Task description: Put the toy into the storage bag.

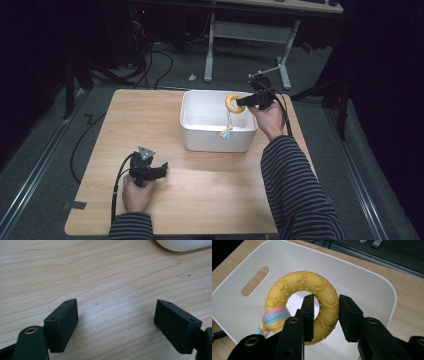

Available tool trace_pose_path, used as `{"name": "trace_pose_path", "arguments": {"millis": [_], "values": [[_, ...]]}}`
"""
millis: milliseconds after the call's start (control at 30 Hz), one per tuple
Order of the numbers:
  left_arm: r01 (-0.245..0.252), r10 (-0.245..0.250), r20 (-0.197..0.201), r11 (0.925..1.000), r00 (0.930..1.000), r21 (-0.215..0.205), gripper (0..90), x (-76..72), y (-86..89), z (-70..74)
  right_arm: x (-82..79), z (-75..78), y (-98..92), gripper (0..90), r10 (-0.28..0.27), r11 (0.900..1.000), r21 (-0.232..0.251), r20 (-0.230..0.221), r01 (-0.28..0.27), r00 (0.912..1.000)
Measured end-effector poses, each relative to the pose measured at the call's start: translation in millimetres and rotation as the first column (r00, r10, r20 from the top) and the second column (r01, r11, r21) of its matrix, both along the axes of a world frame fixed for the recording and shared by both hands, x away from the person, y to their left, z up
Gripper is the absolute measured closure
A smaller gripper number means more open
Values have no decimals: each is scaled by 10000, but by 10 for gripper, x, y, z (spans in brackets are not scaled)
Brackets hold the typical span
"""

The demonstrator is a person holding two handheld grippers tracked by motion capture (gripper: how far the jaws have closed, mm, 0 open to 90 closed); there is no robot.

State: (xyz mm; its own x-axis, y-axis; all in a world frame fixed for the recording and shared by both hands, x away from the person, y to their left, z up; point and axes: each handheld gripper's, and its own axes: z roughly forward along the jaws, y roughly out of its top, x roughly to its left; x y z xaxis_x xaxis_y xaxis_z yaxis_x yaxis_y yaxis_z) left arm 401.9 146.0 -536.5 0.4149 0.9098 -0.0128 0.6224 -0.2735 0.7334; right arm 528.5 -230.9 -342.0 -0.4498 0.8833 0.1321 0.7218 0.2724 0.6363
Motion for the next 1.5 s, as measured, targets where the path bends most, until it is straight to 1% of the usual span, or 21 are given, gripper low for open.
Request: {"name": "trace_pose_path", "arguments": {"millis": [200,233,400,467,567,633,667,733,767,800,833,867,900,933,967,1067,1100,1233,1300,1367,1500], "values": [[-5,5,5,10000,10000,-4,199,-2,-1,0,87,-63,10,676,-307,9995,-15,-242,306,9992],[-3,3,5,10000,10000,-3,199,-2,-1,0,112,-88,-4,676,-480,9988,63,-334,482,9983],[-6,6,7,10000,10000,-10,199,-2,-1,0,161,-138,-27,676,-719,9973,135,-505,727,9961],[0,0,3,10000,10000,-12,199,-2,0,0,189,-173,-30,676,-809,9967,46,-575,813,9951],[-1,1,5,10000,10000,-13,199,-2,-1,0,219,-231,-10,676,-923,9955,-290,-575,907,9941],[0,0,3,10000,10000,-12,199,-2,0,0,229,-252,-2,676,-991,9947,-326,-611,972,9932],[0,0,3,10000,10000,-12,199,-2,0,0,229,-252,-2,676,-991,9947,-326,-611,972,9932],[5,-5,-4,10000,10000,-9,199,-2,0,0,236,-270,9,676,-1008,9940,-476,-586,981,9932],[7,-7,-12,10000,10000,-9,199,-2,0,1,241,-287,19,676,-1011,9933,-628,-580,974,9932],[7,-7,-12,10000,10000,-9,199,-2,0,1,241,-287,19,676,-1011,9933,-628,-580,974,9932],[3,-3,-6,10000,10000,-11,199,-2,0,0,237,-300,28,676,-1035,9917,-833,-615,982,9927],[3,-3,-6,10000,10000,-11,199,-2,0,0,237,-300,28,676,-1035,9917,-833,-615,982,9927],[2,-2,-2,10000,10000,-12,199,-2,0,0,229,-319,39,676,-1028,9901,-1026,-623,961,9927],[2,-2,-2,10000,10000,-12,199,-2,0,0,229,-319,39,676,-1028,9901,-1026,-623,961,9927],[-3,3,12,10000,10000,-11,199,-2,-1,-1,219,-336,43,676,-976,9893,-1144,-595,903,9934],[-1,1,8,10000,10000,-9,199,-2,0,-1,207,-354,44,676,-914,9889,-1231,-610,834,9939],[2,-2,3,10000,10000,-6,199,-2,0,0,193,-373,48,676,-858,9874,-1385,-632,764,9943],[3,-3,1,10000,10000,-15,199,-1,0,-1,172,-401,47,675,-762,9873,-1448,-674,658,9948],[1,-1,5,10000,10000,-15,200,-1,0,-1,136,-432,51,675,-620,9856,-1616,-763,490,9952],[-1,1,1,10000,10000,-15,199,0,0,0,123,-441,53,675,-584,9848,-1677,-776,447,9953],[-4,4,1,10000,10000,-18,200,0,0,0,75,-455,53,675,-424,9857,-1664,-837,280,9956]]}}
